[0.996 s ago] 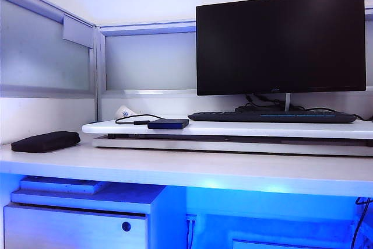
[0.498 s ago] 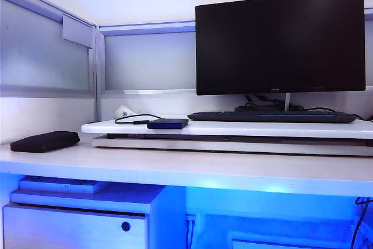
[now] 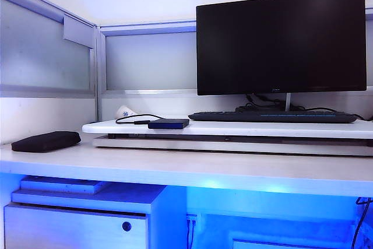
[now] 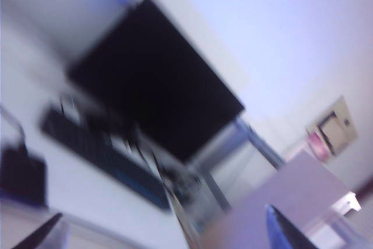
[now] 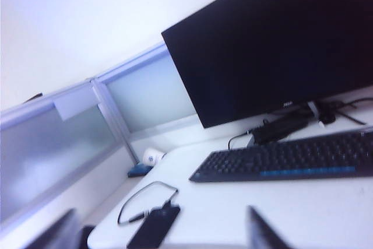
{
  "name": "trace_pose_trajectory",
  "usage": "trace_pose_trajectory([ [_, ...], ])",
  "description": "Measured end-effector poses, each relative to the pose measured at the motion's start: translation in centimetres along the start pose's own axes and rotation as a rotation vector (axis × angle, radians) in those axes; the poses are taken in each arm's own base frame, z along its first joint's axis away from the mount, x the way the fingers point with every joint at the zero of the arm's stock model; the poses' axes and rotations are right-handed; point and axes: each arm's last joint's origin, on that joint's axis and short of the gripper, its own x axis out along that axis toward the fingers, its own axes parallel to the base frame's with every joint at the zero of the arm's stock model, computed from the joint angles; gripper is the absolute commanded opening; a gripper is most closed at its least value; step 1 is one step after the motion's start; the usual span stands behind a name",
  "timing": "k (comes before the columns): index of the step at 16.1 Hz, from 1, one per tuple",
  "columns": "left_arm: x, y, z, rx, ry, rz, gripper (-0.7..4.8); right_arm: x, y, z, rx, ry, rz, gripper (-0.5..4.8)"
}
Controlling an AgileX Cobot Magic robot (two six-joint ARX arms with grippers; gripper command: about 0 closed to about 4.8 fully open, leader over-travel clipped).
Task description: Unplug the data cable of the portable hard drive.
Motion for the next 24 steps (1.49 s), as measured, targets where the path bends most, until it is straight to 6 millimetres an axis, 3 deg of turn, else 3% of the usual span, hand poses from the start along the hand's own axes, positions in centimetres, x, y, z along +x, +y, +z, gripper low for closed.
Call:
trace_pose_trajectory([
  [3,4.4,3.1,-0.6,-0.184,0.160,0.009,4.79,3.5,0.5,2.6,0.011,0.062,0.008,3.92],
  [6,8.2,4.8,-2.2,-0.257,0.253,0.010,4.79,6.8,0.1,3.3,0.030,0.148,0.038,3.92],
  [8,10.0,5.6,-3.1,-0.279,0.294,0.020,4.79,8.4,-0.3,3.4,0.034,0.162,0.045,4.33],
  [14,14.6,10.0,-5.3,-0.391,0.417,0.087,4.79,11.6,-1.0,1.2,0.048,0.265,0.070,4.41],
  [17,16.2,12.7,-6.7,-0.441,0.454,0.142,4.79,12.8,-0.5,-0.2,0.014,0.286,0.102,4.41],
  [24,20.3,18.2,-9.2,-0.525,0.495,0.205,4.79,15.6,-1.2,-2.1,0.001,0.343,0.088,4.41],
])
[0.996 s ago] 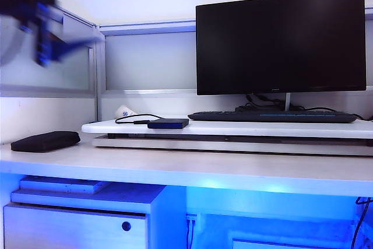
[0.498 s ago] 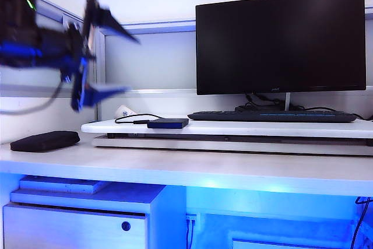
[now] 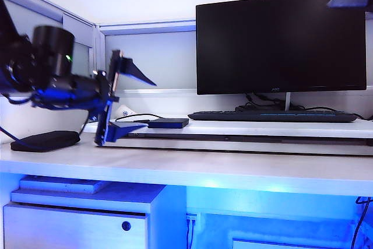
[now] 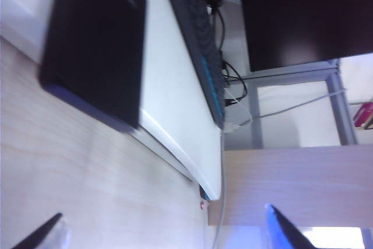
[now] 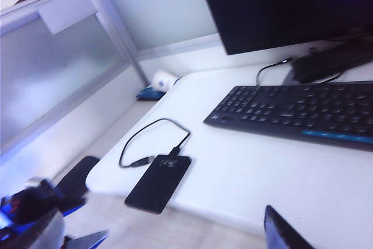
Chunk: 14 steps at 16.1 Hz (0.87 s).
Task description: Unplug the data cable of the portable hard drive.
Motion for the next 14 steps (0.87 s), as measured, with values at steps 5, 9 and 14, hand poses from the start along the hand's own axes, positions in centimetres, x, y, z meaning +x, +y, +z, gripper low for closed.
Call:
trace_pose_trajectory([
  [5,1.9,0.8,1.3,0.001,-0.002,-0.004,4.79,1.0,-0.5,-0.4,0.004,0.011,-0.002,4.40],
  [9,3.0,1.9,1.8,-0.019,0.005,0.021,4.79,2.4,-1.1,-0.6,0.012,0.033,-0.011,4.40],
  [14,4.8,2.3,3.1,-0.016,-0.003,0.020,4.79,3.8,-1.2,0.6,0.004,0.014,0.001,4.40],
])
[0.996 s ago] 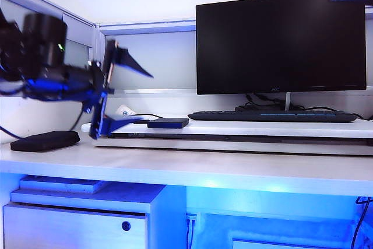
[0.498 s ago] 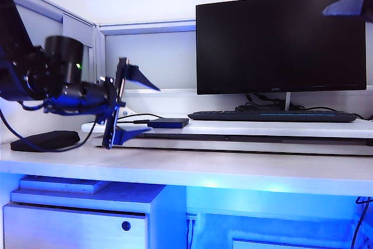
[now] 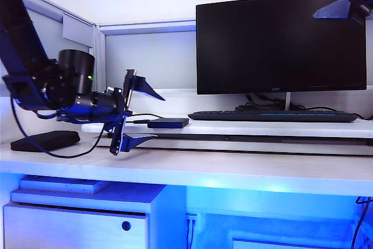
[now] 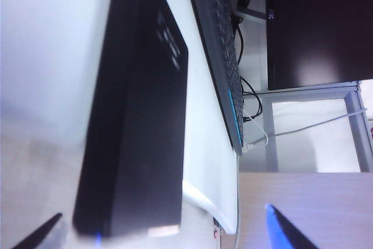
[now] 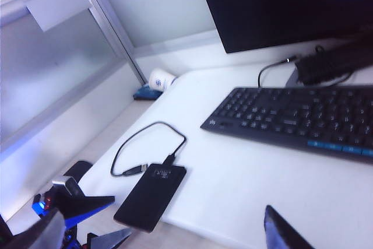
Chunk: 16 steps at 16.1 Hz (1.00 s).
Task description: Unplug the data cable of the portable hard drive.
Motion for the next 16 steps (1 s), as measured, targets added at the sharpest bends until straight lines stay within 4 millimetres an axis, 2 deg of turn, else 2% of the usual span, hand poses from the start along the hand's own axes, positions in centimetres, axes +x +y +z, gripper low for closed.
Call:
trace_pose_trajectory([
  [7,1.3,0.2,1.1,-0.007,-0.016,0.011,4.79,0.6,-0.4,-0.5,0.010,0.025,-0.010,4.40],
  [8,1.4,0.1,1.1,-0.009,-0.016,0.010,4.57,0.6,-0.5,-0.6,0.010,0.027,-0.011,4.40],
  [9,1.4,0.2,1.1,-0.014,-0.018,0.012,4.04,0.6,-0.5,-0.6,0.010,0.027,-0.011,4.40],
  [10,1.4,0.2,1.1,-0.020,-0.022,0.018,3.80,0.6,-0.5,-0.6,0.010,0.027,-0.011,4.40],
  [11,1.4,0.2,1.1,-0.025,-0.021,0.022,3.28,0.6,-0.5,-0.6,0.010,0.027,-0.011,4.40],
  [13,1.4,0.4,1.1,-0.029,-0.021,0.027,2.64,0.6,-0.5,-0.6,0.010,0.027,-0.011,4.40],
  [16,1.5,0.7,1.1,-0.036,-0.022,0.037,2.63,0.6,-0.5,-0.6,0.010,0.027,-0.011,4.40],
])
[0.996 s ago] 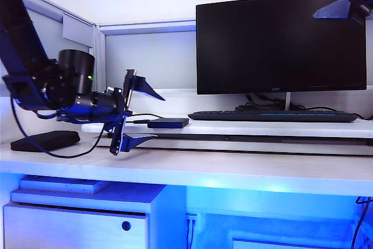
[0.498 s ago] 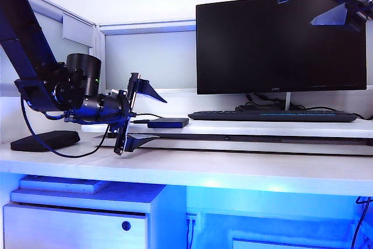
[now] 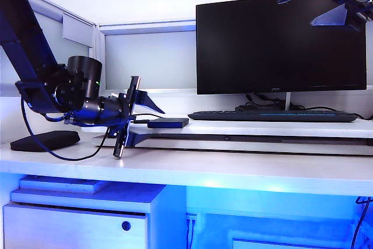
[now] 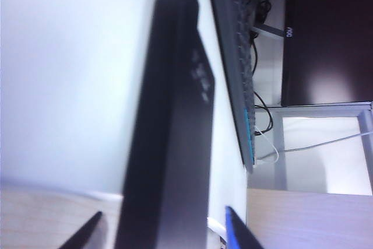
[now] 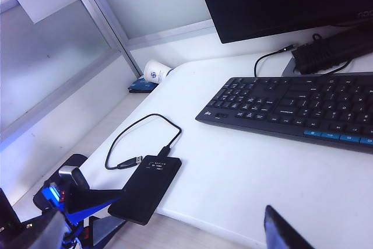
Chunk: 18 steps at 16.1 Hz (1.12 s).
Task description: Unplug the data cable of the portable hard drive.
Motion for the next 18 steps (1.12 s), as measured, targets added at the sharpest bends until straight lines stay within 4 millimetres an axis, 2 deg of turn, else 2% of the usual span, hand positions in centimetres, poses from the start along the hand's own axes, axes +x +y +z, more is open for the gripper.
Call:
trace_pose_trajectory([
  [1,0.0,0.0,0.0,-0.002,0.000,0.004,2.61,0.0,0.0,0.0,0.000,0.000,0.000,4.40],
  [5,0.0,0.1,0.0,-0.003,0.001,0.011,0.91,0.0,0.0,0.0,0.000,0.000,0.000,4.40],
  [8,0.0,-0.2,0.1,0.008,0.001,-0.007,0.36,0.0,0.0,0.0,0.000,0.000,0.000,4.40],
  [9,0.0,-0.4,0.2,0.011,-0.001,-0.011,-0.06,0.0,0.0,0.0,0.000,0.000,0.000,4.40],
  [13,0.0,-0.6,0.2,0.030,0.012,-0.028,-0.06,0.9,0.6,-0.5,-0.005,0.009,0.051,4.40],
  [15,0.0,-0.6,0.1,0.051,0.051,-0.056,-0.06,2.8,1.3,-0.5,-0.006,0.033,0.101,4.40],
  [18,0.0,-1.2,-0.1,0.115,0.133,-0.154,-0.06,6.6,1.0,0.4,-0.007,0.044,0.128,4.40],
])
